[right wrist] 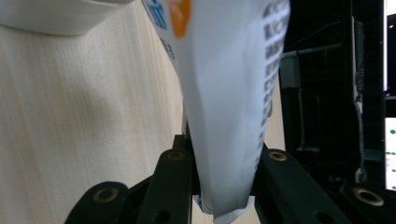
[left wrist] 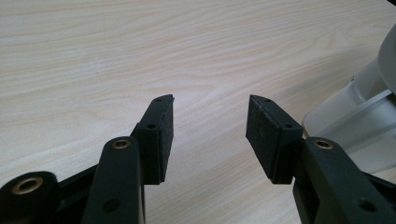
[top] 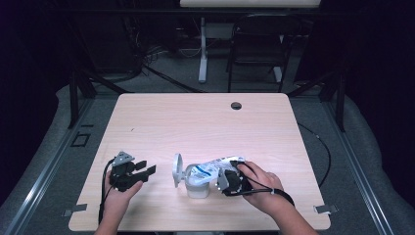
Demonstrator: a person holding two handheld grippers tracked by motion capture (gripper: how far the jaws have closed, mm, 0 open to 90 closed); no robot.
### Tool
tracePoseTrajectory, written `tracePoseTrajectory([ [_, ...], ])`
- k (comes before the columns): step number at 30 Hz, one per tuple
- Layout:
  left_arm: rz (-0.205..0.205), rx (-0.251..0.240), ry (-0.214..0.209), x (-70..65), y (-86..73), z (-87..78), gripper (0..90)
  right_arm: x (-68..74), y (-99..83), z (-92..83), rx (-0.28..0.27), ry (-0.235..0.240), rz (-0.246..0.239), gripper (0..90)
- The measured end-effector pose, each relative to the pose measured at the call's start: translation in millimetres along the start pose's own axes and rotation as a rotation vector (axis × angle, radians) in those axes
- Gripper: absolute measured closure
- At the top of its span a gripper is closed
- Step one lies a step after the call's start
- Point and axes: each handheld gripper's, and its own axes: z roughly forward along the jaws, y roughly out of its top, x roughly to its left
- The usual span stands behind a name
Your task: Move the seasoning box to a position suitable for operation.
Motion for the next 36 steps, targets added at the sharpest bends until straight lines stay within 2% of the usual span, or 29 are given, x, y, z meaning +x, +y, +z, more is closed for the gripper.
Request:
tracePoseTrajectory([
  [3, -0.002, 0.001, 0.007, 1.0, -0.6, 0.8, 52.0, 0.5, -3.5, 0.8, -0.014, 0.019, 0.044, 79.9],
  [9, -0.004, 0.008, 0.007, 3.7, -0.6, 0.4, 52.0, 2.8, -8.9, 3.5, -0.039, 0.032, 0.098, 80.0],
  [13, -0.011, -0.007, 0.011, 4.0, -1.8, 0.6, 52.0, 5.7, -10.5, 4.6, -0.054, 0.034, 0.129, 80.1],
  [17, -0.015, 0.003, 0.01, 4.2, -2.4, 0.6, 52.0, 7.9, -13.2, 5.1, -0.081, 0.038, 0.167, 80.3],
  [22, -0.014, -0.006, 0.011, 4.6, -1.9, -1.5, 52.0, 12.8, -17.7, 6.3, -0.126, 0.05, 0.22, 80.4],
  [27, -0.019, -0.018, 0.011, 4.7, -1.5, -3.3, 52.0, 14.2, -20.9, 7.7, -0.124, 0.059, 0.25, 80.5],
  [29, -0.02, -0.015, 0.013, 5.3, -1.8, -2.9, 52.0, 15.9, -21.8, 8.9, -0.139, 0.059, 0.272, 80.6],
  [33, -0.02, -0.014, 0.015, 6.9, -2.4, -3.7, 52.0, 15.2, -22.5, 8.2, -0.135, 0.065, 0.272, 80.9],
  [36, -0.018, -0.015, 0.016, 6.8, -2.1, -4.8, 52.0, 15.3, -23.4, 9.2, -0.155, 0.064, 0.298, 81.2],
])
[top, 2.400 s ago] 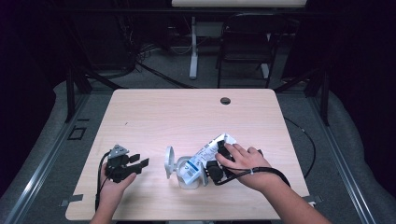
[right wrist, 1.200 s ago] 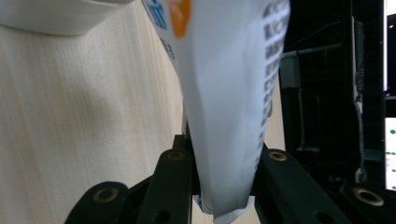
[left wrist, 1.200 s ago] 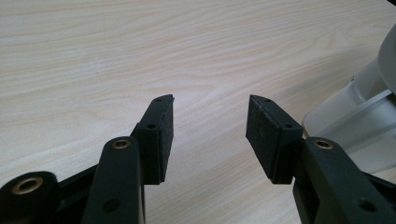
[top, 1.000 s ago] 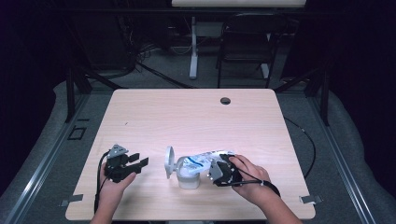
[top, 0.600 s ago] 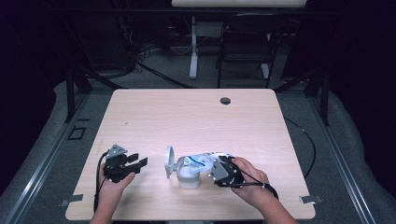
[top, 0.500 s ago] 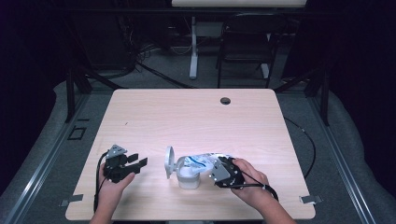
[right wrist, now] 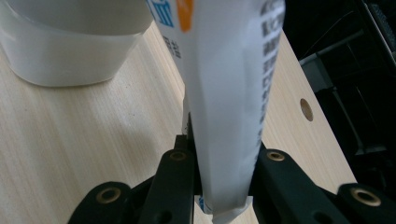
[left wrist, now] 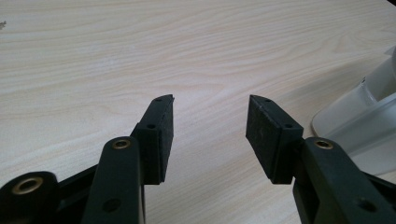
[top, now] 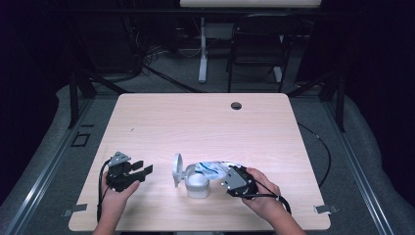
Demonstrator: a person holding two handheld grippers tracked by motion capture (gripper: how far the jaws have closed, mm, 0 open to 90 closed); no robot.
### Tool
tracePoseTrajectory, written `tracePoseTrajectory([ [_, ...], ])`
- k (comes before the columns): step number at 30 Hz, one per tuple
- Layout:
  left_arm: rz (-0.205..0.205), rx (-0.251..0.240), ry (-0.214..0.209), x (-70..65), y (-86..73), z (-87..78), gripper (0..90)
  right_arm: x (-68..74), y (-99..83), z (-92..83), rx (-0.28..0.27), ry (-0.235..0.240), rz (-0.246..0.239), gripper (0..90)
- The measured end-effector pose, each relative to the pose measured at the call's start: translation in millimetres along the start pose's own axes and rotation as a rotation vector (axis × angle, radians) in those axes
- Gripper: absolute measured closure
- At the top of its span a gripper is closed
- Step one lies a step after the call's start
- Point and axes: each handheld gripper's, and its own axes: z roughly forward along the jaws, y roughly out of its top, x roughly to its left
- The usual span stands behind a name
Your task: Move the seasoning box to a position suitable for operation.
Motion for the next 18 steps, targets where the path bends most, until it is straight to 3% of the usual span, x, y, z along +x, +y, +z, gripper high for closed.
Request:
tracePoseTrajectory([
  [18, 0.009, 0.001, 0.004, -3.1, 0.5, -0.7, 52.0, -3.8, -9.8, -2.0, -0.076, 0.042, 0.15, 81.6],
])
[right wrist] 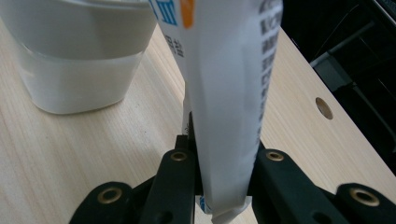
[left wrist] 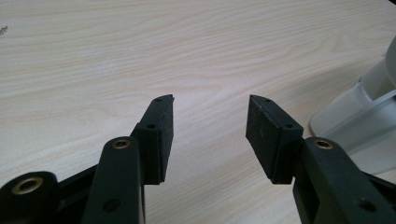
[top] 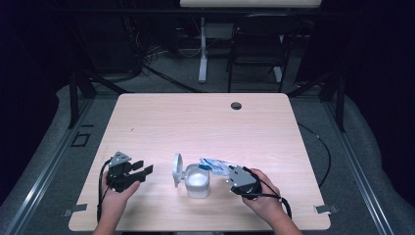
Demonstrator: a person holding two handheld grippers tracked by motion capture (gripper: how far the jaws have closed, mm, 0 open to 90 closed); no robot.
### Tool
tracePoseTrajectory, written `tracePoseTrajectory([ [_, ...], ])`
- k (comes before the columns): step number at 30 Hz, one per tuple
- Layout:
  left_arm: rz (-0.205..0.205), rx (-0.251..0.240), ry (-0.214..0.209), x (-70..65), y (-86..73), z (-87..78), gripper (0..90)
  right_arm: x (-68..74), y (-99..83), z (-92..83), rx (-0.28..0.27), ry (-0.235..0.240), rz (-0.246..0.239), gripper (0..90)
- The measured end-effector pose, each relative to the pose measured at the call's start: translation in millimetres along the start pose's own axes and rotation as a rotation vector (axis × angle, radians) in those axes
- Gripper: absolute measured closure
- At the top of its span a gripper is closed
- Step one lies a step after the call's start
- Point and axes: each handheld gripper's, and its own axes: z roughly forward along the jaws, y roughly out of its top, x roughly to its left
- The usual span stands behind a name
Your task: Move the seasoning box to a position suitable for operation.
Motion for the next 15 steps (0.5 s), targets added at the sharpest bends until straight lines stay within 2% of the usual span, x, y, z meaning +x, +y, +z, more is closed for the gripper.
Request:
tracePoseTrajectory([
  [9, 0.003, 0.008, 0.003, 0.3, -0.8, -0.1, 52.0, -4.1, -7.3, 0.8, -0.039, 0.03, 0.087, 81.7],
  [15, -0.001, 0.005, 0.005, -0.4, -1.7, 1.2, 52.0, -8.8, -15.9, 1.6, -0.071, 0.042, 0.189, 81.7],
])
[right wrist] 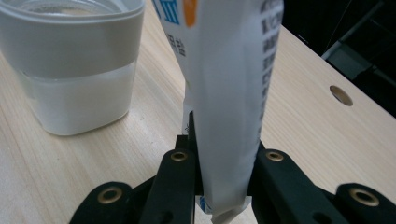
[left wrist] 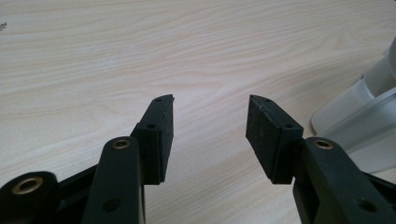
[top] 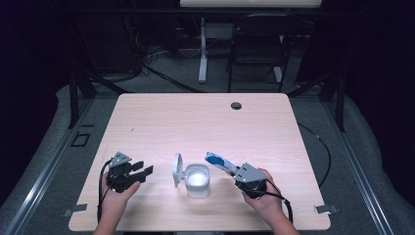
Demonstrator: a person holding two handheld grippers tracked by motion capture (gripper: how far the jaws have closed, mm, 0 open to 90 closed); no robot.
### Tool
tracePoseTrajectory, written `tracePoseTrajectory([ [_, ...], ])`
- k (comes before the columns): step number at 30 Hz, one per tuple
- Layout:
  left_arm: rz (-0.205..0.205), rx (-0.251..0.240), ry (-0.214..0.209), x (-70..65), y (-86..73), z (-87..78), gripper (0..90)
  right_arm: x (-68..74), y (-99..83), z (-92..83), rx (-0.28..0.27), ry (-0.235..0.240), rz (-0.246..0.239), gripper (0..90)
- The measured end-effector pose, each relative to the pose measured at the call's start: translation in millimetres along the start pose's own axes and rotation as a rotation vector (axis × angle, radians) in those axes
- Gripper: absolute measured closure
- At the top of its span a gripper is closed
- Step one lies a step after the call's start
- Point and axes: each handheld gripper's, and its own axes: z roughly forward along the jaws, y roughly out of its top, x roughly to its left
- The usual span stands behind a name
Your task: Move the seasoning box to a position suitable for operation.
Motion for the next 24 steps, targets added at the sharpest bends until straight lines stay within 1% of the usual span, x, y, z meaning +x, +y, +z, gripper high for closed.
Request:
tracePoseTrajectory([
  [1, 0.002, 0.008, -0.004, 0.1, 0.1, -0.2, 52.0, -1.5, -1.4, -0.4, -0.005, 0.0, 0.018, 81.8],
  [4, -0.001, 0.007, -0.002, -0.6, -0.3, 0.4, 52.0, -6.7, -5.8, -1.6, -0.022, 0.0, 0.077, 81.8],
  [10, 0.0, 0.007, 0.001, -1.3, -0.1, -0.9, 52.0, -14.7, -13.6, -6.7, -0.033, -0.021, 0.133, 81.8],
  [14, 0.003, 0.005, 0.003, -0.5, 0.0, -1.9, 52.0, -21.4, -19.6, -10.5, -0.043, -0.023, 0.178, 81.8],
  [19, 0.0, 0.003, 0.01, 0.3, -0.5, -2.2, 52.0, -29.9, -27.9, -16.7, -0.064, -0.03, 0.263, 81.8],
  [22, 0.0, 0.002, 0.009, 0.5, -0.2, -3.0, 52.0, -33.8, -31.2, -19.4, -0.082, -0.041, 0.303, 81.8],
  [24, 0.002, 0.001, 0.008, 1.2, 0.0, -3.8, 52.0, -35.9, -33.2, -20.4, -0.083, -0.042, 0.327, 81.8],
])
